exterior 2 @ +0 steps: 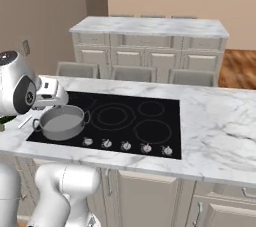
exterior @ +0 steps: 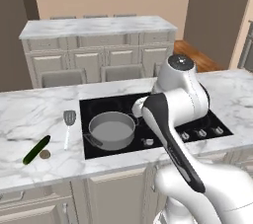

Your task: Put the cucumber and garlic in the pot. Retrieve the spatula and lightly stir the vegetables in the pot.

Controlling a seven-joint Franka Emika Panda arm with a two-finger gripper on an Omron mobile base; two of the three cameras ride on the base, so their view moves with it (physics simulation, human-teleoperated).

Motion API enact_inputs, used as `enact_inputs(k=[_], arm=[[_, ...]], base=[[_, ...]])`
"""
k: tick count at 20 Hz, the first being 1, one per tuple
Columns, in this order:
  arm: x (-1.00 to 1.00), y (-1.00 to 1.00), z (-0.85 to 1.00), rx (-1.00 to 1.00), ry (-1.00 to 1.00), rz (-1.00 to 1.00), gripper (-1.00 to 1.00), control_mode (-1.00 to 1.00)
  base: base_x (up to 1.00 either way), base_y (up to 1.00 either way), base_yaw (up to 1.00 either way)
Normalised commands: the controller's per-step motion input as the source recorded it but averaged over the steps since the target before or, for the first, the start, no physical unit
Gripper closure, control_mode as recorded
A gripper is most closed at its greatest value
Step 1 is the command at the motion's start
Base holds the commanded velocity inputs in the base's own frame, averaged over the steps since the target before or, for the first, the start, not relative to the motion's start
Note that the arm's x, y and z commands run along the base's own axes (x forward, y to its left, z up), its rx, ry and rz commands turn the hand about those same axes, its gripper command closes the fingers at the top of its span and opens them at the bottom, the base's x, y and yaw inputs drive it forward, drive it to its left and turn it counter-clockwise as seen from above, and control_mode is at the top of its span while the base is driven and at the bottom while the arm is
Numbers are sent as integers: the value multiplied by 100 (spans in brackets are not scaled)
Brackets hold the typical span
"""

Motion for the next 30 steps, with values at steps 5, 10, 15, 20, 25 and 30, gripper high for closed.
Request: enact_inputs(k=[5, 10, 15, 20, 25, 30], arm=[[0, 0, 0, 0, 0, 0, -100, 100], [2, 49, 0, 0, 4, 0, -100, -100], [20, 88, -17, 2, 10, 0, -100, -100], [54, 64, -13, 9, 30, 0, -100, -100], [7, 6, -61, 5, 26, 0, -100, -100], [9, 0, -15, 0, 7, 0, -100, -100]], base=[[1, 100, -12], [4, 39, 0], [0, 0, 0], [0, 0, 0], [0, 0, 0], [0, 0, 0]])
